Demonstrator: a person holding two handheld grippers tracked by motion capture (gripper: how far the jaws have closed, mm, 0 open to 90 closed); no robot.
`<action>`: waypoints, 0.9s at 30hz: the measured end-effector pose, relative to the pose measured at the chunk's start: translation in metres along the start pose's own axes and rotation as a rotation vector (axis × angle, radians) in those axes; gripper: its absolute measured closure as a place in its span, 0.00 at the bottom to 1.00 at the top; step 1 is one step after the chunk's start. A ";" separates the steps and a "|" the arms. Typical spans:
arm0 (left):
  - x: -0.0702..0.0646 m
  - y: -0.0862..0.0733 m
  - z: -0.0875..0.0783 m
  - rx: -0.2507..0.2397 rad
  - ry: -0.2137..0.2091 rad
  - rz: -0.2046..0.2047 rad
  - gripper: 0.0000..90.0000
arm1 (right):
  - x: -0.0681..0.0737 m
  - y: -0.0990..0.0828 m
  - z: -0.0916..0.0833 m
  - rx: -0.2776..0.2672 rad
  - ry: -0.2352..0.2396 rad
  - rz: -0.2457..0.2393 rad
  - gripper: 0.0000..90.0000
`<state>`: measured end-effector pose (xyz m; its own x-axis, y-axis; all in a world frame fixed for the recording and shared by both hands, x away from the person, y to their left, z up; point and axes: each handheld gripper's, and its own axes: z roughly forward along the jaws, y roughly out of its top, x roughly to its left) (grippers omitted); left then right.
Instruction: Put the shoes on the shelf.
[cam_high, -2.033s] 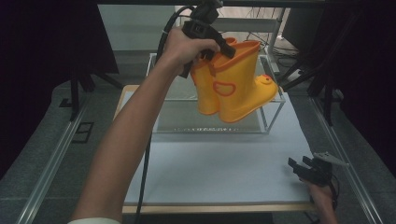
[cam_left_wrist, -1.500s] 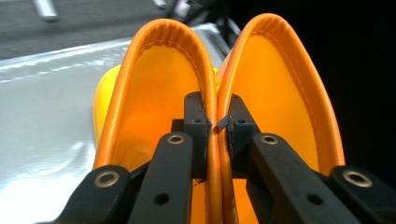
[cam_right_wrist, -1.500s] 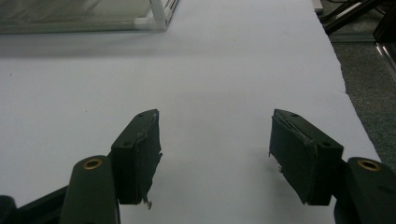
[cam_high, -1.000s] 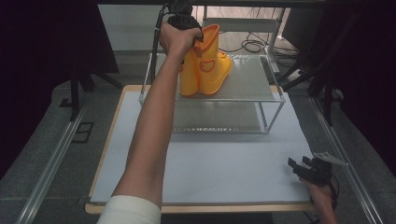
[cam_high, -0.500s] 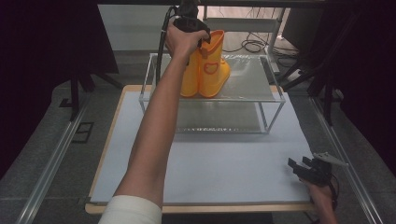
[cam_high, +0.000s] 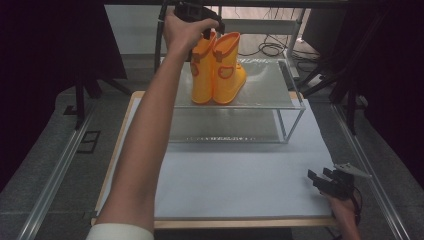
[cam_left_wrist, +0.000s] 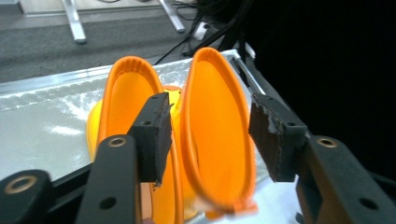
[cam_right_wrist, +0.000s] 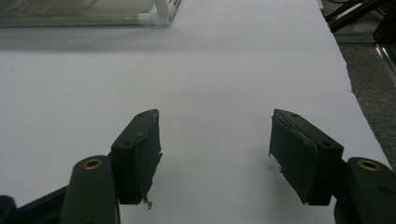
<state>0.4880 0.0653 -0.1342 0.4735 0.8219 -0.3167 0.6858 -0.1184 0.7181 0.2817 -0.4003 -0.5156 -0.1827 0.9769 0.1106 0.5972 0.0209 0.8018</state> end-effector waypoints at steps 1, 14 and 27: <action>0.000 -0.003 -0.006 0.000 -0.006 0.010 0.60 | 0.000 0.000 0.000 0.002 0.002 0.001 0.37; 0.005 -0.052 -0.063 0.043 0.008 0.135 0.91 | 0.007 0.002 -0.002 -0.008 0.000 -0.019 0.37; 0.045 -0.104 -0.058 0.075 0.032 0.122 0.96 | 0.008 0.002 -0.001 -0.007 -0.004 -0.027 0.37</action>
<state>0.4066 0.1469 -0.1874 0.5390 0.8160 -0.2088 0.6641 -0.2593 0.7013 0.2810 -0.3928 -0.5125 -0.1958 0.9768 0.0868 0.5870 0.0459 0.8083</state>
